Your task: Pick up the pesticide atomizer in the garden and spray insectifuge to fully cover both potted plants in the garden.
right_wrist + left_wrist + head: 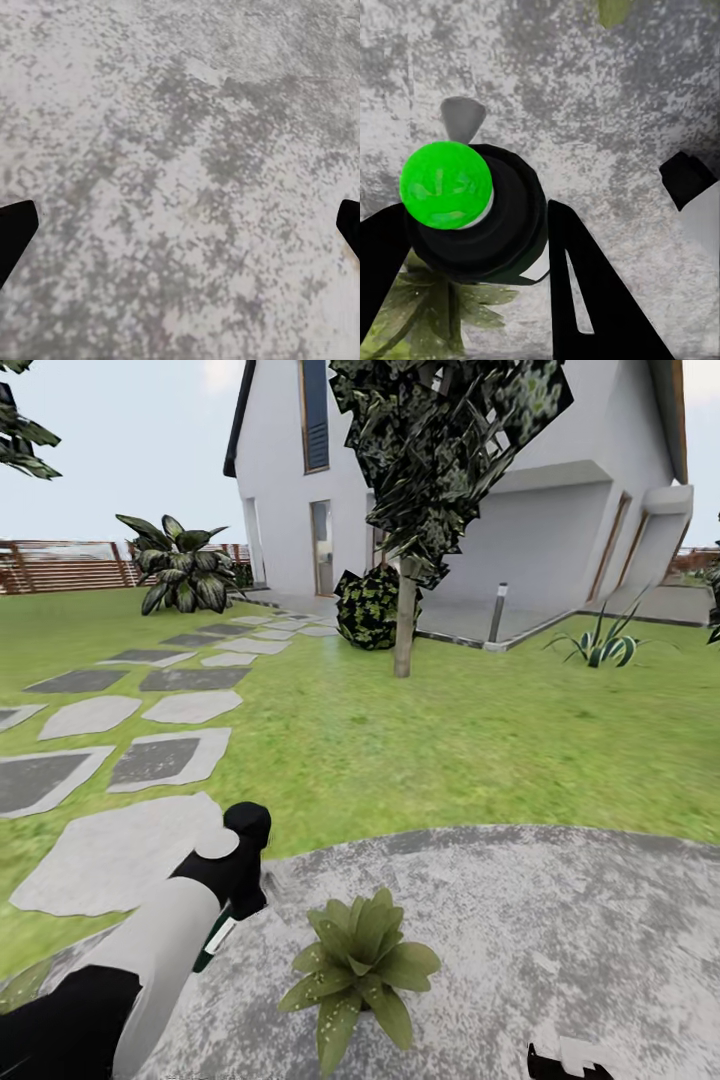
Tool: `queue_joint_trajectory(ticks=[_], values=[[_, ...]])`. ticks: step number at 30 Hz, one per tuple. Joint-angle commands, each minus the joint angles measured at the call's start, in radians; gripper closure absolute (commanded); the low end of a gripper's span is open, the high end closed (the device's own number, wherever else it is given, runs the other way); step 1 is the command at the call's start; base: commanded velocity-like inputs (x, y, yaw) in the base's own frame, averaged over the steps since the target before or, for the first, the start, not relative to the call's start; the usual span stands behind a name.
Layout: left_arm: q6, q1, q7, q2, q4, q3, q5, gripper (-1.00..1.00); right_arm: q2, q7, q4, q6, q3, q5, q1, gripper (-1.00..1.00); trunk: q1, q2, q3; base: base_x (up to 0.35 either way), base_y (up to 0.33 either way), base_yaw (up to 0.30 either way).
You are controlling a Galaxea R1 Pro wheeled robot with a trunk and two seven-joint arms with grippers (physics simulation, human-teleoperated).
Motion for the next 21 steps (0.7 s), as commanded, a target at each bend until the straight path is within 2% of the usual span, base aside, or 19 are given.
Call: queue_joint_trajectory(ticks=[1,6,8,11,13,17,21], values=[[0.011,0.002,-0.009,-0.001,0.002,0.002,-0.017,1.0,0.0,-0.002,0.0,-0.003,0.009,-0.009,0.0,-1.0,0.0,0.0,-0.001,0.0,0.0,0.271],[0.008,0.015,-0.009,-0.002,0.006,0.008,-0.013,1.0,0.0,-0.002,0.0,-0.003,0.009,-0.009,0.0,-1.0,0.0,0.0,-0.001,0.0,0.0,0.222],[0.008,0.017,-0.009,-0.002,0.023,0.008,0.023,1.0,-0.001,-0.002,0.0,-0.003,0.008,-0.009,0.0,-1.0,0.0,0.0,-0.001,0.0,-0.003,0.048],[0.007,0.018,-0.009,0.0,0.06,0.004,0.122,1.0,0.0,-0.002,0.0,-0.003,0.008,-0.009,0.0,-1.0,0.0,0.0,-0.001,0.0,-0.164,0.014],[0.007,0.018,-0.009,0.001,0.071,0.001,0.152,1.0,0.0,-0.002,0.0,-0.003,0.008,-0.009,0.0,-1.0,0.0,0.0,-0.001,0.0,-0.247,0.086],[0.009,0.017,-0.009,-0.002,0.076,-0.002,0.153,1.0,0.0,-0.002,0.0,-0.003,0.007,-0.009,0.0,-1.0,0.0,0.0,-0.001,-0.05,-0.263,0.219],[0.011,0.017,-0.009,-0.002,0.076,-0.004,0.151,1.0,-0.002,0.0,0.003,-0.003,0.01,-0.007,0.0,-1.0,0.0,0.0,-0.001,-0.174,-0.244,0.073]])
